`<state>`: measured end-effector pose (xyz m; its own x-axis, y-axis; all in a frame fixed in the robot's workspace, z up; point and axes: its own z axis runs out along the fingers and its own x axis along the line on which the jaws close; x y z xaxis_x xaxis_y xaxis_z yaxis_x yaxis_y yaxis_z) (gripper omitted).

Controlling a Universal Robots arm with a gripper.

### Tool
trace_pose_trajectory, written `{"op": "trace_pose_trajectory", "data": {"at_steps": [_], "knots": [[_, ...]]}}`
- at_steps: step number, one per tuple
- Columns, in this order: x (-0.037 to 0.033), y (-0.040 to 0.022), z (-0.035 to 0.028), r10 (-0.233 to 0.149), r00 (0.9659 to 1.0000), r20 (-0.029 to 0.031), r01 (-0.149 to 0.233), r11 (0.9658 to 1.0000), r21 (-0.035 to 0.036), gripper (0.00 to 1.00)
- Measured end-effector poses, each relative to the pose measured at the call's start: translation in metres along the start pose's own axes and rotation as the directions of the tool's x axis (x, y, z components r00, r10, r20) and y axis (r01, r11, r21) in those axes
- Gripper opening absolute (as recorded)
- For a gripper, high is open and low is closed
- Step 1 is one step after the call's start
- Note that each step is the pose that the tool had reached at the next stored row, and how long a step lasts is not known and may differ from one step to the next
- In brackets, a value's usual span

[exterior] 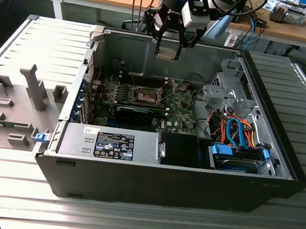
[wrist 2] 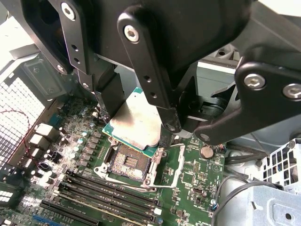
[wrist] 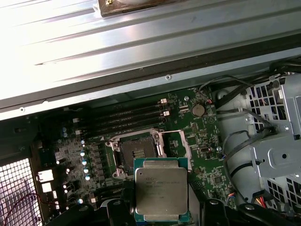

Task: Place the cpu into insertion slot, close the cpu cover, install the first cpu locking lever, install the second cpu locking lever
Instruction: 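Place the cpu into insertion slot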

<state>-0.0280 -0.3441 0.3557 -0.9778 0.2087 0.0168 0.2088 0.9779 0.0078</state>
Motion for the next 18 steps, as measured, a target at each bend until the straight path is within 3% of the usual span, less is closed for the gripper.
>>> {"op": "trace_pose_trajectory", "data": {"at_steps": [18], "knots": [[0.0, 0.0, 0.0, 0.022, 0.9998, 0.0002, -0.022, 0.9998, -0.0001, 0.55]]}}
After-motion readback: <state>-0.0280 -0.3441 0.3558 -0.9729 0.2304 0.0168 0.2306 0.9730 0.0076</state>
